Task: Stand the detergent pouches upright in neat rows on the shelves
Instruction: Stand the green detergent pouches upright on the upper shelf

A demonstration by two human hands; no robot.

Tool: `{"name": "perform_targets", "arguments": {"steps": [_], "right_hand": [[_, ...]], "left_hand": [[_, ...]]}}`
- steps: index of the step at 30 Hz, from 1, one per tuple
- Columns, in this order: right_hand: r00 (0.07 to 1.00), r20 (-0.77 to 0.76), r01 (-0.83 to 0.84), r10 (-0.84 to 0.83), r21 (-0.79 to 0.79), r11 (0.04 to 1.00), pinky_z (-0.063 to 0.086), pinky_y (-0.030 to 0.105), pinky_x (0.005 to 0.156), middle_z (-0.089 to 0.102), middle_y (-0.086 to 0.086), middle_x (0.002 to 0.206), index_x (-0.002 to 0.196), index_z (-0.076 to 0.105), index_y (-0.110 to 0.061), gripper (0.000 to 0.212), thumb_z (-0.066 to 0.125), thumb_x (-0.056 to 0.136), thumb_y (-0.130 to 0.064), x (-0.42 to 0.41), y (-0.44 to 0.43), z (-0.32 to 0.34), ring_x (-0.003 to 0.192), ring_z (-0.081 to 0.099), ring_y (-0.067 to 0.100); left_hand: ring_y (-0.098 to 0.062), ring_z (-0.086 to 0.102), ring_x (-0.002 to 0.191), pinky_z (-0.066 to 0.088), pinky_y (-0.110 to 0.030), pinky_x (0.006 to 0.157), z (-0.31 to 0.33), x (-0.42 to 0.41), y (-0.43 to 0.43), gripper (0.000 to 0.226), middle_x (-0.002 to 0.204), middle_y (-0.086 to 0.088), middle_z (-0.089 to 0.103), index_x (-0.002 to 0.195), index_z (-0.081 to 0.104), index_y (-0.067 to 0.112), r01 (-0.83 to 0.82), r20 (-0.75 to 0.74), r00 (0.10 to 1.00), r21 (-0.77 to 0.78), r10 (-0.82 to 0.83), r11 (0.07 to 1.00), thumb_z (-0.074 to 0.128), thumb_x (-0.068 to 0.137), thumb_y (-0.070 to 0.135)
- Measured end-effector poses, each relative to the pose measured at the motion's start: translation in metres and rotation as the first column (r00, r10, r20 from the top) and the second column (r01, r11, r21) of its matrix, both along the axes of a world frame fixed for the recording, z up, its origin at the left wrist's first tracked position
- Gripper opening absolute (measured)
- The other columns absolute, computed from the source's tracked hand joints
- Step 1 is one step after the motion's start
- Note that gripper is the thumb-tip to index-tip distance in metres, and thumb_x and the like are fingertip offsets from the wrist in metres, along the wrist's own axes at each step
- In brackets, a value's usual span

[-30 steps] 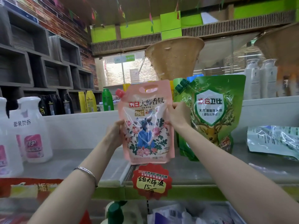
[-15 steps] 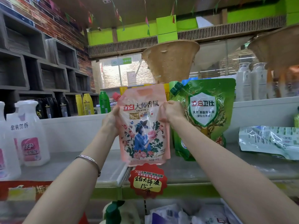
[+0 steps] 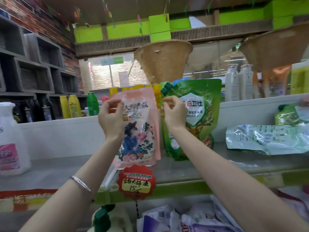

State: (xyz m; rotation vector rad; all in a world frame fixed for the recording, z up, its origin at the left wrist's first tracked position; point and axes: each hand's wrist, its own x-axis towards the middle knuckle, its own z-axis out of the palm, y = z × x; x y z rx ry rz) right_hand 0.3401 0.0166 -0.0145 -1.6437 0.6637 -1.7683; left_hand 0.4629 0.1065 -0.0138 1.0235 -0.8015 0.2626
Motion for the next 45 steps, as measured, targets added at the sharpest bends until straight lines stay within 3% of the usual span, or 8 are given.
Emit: {"name": "perform_targets", "arguments": {"steps": [5, 16, 19, 25, 30, 35, 40, 45], "right_hand": [[0.989, -0.057, 0.127, -0.134, -0.113, 0.985, 0.053, 0.025, 0.064, 0.072, 0.007, 0.08, 0.086, 0.072, -0.01, 0.011, 0.06, 0.085, -0.01, -0.046, -0.007, -0.007, 0.069, 0.064, 0.014], [0.854, -0.303, 0.456, -0.422, 0.048, 0.889, 0.049, 0.035, 0.068, 0.068, 0.006, 0.068, 0.071, 0.067, -0.009, 0.023, 0.057, 0.086, -0.023, -0.268, -0.101, -0.018, 0.074, 0.066, 0.027], [0.741, -0.475, 0.563, -0.474, 0.054, 0.825, 0.051, 0.038, 0.082, 0.07, 0.007, 0.095, 0.092, 0.067, -0.018, 0.013, 0.057, 0.083, -0.016, -0.333, -0.136, -0.017, 0.095, 0.063, 0.029], [0.554, -0.639, 0.697, -0.534, 0.006, 0.717, 0.049, 0.036, 0.085, 0.069, 0.009, 0.103, 0.089, 0.068, -0.021, 0.015, 0.056, 0.081, -0.018, -0.422, -0.176, -0.029, 0.102, 0.059, 0.034], [0.518, -0.66, 0.667, -0.544, -0.087, 0.74, 0.046, 0.042, 0.092, 0.069, 0.003, 0.1, 0.084, 0.07, -0.023, 0.012, 0.058, 0.083, -0.021, -0.435, -0.195, -0.038, 0.104, 0.056, 0.03], [0.537, -0.718, 0.566, -0.442, -0.082, 0.82, 0.042, 0.042, 0.098, 0.069, 0.006, 0.106, 0.087, 0.07, -0.021, 0.014, 0.057, 0.085, -0.021, -0.414, -0.203, -0.034, 0.111, 0.053, 0.031], [0.813, -0.511, 0.366, -0.278, 0.077, 0.927, 0.049, 0.037, 0.084, 0.067, 0.009, 0.094, 0.097, 0.068, -0.003, 0.022, 0.054, 0.089, -0.019, -0.393, -0.205, -0.03, 0.089, 0.061, 0.024], [0.982, -0.1, 0.181, -0.16, 0.253, 0.95, 0.041, 0.031, 0.069, 0.059, 0.006, 0.086, 0.11, 0.057, -0.007, 0.05, 0.029, 0.097, -0.046, -0.363, -0.197, -0.019, 0.073, 0.052, 0.019]], "left_hand": [[-0.004, 0.061, 0.066, 0.052, -0.02, 0.066, -0.009, -0.103, -0.029, 0.008, 0.073, 0.004, 0.067, 0.088, 0.07, 0.017, 0.236, 0.301, 0.916, 0.13, -0.265, 0.963, 0.062, 0.088, 0.016], [-0.001, 0.051, 0.038, 0.042, -0.014, 0.045, -0.023, -0.284, -0.138, 0.029, 0.04, 0.007, 0.058, 0.062, 0.063, 0.012, 0.637, 0.148, 0.689, 0.345, -0.71, 0.689, 0.059, 0.09, 0.016], [-0.004, 0.061, 0.062, 0.05, -0.024, 0.064, -0.022, -0.336, -0.176, 0.009, 0.063, 0.007, 0.067, 0.091, 0.066, 0.013, 0.527, 0.181, 0.645, 0.599, -0.743, 0.603, 0.058, 0.09, 0.015], [-0.012, 0.017, 0.143, 0.019, -0.029, 0.114, -0.023, -0.386, -0.197, 0.115, 0.157, 0.01, 0.01, 0.149, 0.0, 0.035, -0.266, 0.275, 0.247, 0.941, -0.929, 0.208, 0.081, 0.067, 0.04], [-0.022, 0.015, 0.144, 0.022, -0.039, 0.117, -0.034, -0.386, -0.203, 0.121, 0.156, 0.004, 0.008, 0.147, -0.007, 0.038, -0.411, 0.432, 0.221, 0.854, -0.874, 0.318, 0.082, 0.066, 0.032], [-0.023, 0.054, 0.114, 0.043, -0.027, 0.086, -0.035, -0.38, -0.19, 0.047, 0.125, -0.004, 0.058, 0.127, 0.053, 0.02, -0.395, 0.707, 0.27, 0.7, -0.654, 0.595, 0.062, 0.081, 0.019], [-0.03, 0.064, 0.082, 0.046, -0.032, 0.066, -0.019, -0.352, -0.184, 0.015, 0.084, -0.013, 0.07, 0.085, 0.066, 0.004, -0.217, 0.693, 0.557, 0.653, -0.457, 0.725, 0.063, 0.085, 0.019], [-0.023, 0.063, 0.09, 0.052, -0.033, 0.082, 0.009, -0.331, -0.18, 0.016, 0.095, -0.007, 0.07, 0.096, 0.07, 0.008, -0.044, 0.586, 0.749, 0.509, -0.309, 0.86, 0.068, 0.08, 0.007]]}}
